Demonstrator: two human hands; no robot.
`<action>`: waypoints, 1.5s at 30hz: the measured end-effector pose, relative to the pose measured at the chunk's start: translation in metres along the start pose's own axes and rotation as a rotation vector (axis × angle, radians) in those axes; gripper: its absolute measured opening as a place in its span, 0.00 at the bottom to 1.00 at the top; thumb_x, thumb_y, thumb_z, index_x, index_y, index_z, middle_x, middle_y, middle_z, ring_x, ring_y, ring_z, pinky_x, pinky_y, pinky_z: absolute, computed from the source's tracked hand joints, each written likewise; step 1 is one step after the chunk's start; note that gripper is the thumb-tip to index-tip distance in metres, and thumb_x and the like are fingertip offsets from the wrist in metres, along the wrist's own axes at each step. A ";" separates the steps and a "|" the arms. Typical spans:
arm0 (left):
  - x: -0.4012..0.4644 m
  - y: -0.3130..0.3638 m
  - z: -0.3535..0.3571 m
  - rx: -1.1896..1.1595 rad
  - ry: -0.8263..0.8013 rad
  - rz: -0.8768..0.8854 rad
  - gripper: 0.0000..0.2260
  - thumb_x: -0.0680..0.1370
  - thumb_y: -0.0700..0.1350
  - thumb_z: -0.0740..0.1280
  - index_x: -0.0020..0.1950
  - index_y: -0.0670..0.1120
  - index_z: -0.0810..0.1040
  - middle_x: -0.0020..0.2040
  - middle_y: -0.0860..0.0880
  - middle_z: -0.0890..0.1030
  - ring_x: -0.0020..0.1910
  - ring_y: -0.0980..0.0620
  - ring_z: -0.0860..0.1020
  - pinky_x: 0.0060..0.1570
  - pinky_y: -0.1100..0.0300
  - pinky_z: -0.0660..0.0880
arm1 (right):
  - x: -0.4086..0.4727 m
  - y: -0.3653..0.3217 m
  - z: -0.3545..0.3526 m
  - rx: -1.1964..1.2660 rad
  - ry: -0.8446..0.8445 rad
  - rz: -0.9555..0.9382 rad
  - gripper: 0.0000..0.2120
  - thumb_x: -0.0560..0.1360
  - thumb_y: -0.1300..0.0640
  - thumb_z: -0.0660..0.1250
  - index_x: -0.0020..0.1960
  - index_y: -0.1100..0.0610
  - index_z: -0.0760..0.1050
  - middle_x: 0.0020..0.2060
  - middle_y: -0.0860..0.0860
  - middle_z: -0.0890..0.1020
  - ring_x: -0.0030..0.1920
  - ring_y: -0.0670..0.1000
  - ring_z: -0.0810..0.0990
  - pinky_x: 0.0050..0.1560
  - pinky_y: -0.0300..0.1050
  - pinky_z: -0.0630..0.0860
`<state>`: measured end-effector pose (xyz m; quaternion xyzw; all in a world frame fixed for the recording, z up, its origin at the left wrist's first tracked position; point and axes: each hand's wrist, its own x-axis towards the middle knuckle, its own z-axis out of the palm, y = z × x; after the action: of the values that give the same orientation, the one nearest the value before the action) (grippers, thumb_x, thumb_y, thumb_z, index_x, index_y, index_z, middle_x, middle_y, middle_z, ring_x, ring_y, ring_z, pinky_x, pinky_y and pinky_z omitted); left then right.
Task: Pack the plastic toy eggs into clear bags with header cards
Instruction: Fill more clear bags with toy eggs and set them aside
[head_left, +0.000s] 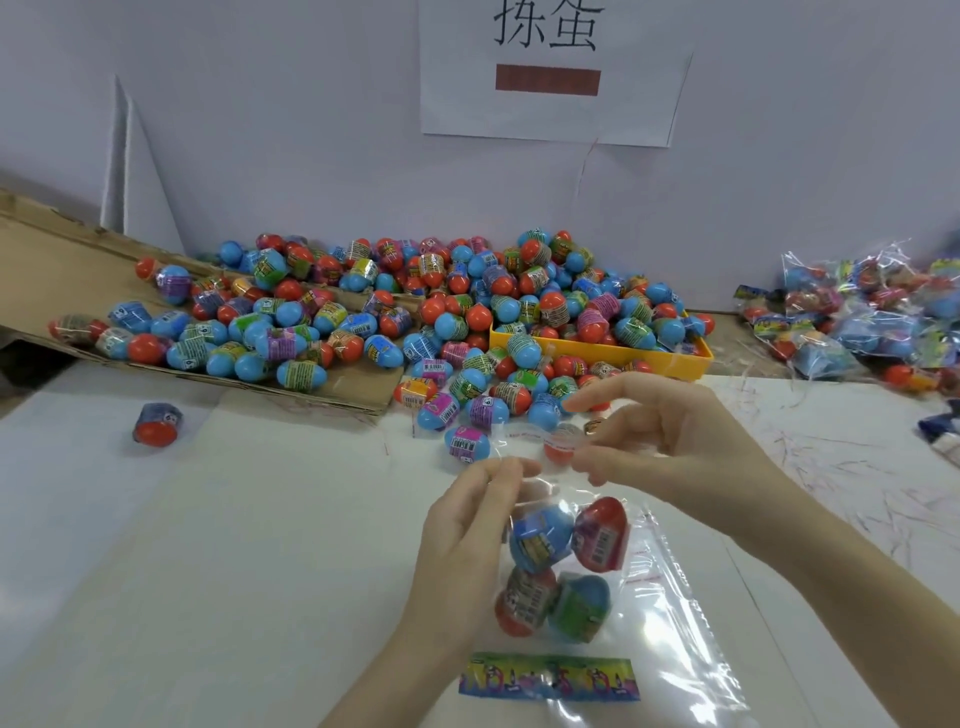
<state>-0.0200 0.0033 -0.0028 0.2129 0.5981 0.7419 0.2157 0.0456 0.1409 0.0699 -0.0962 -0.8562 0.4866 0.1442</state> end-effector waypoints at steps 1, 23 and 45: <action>0.001 -0.001 0.000 0.011 0.021 0.015 0.13 0.76 0.51 0.58 0.43 0.48 0.80 0.41 0.50 0.85 0.42 0.56 0.82 0.36 0.69 0.77 | -0.001 0.000 0.001 -0.042 0.001 -0.017 0.15 0.67 0.65 0.72 0.45 0.46 0.76 0.32 0.48 0.84 0.33 0.42 0.81 0.40 0.27 0.75; -0.006 -0.008 -0.003 0.358 0.105 0.350 0.08 0.76 0.51 0.58 0.43 0.61 0.76 0.39 0.63 0.82 0.39 0.61 0.81 0.38 0.56 0.80 | -0.001 -0.014 0.026 -1.286 0.219 -0.761 0.15 0.74 0.53 0.58 0.34 0.51 0.80 0.35 0.44 0.80 0.48 0.49 0.73 0.46 0.47 0.58; -0.006 -0.011 0.001 0.354 0.113 0.390 0.07 0.77 0.50 0.59 0.44 0.60 0.76 0.40 0.66 0.82 0.37 0.63 0.81 0.36 0.69 0.77 | 0.000 0.000 0.031 -1.195 0.485 -0.597 0.13 0.72 0.54 0.59 0.33 0.54 0.78 0.35 0.46 0.81 0.44 0.50 0.80 0.53 0.53 0.62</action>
<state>-0.0137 0.0026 -0.0136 0.3168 0.6772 0.6641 -0.0057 0.0352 0.1164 0.0547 -0.0258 -0.9103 -0.1614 0.3803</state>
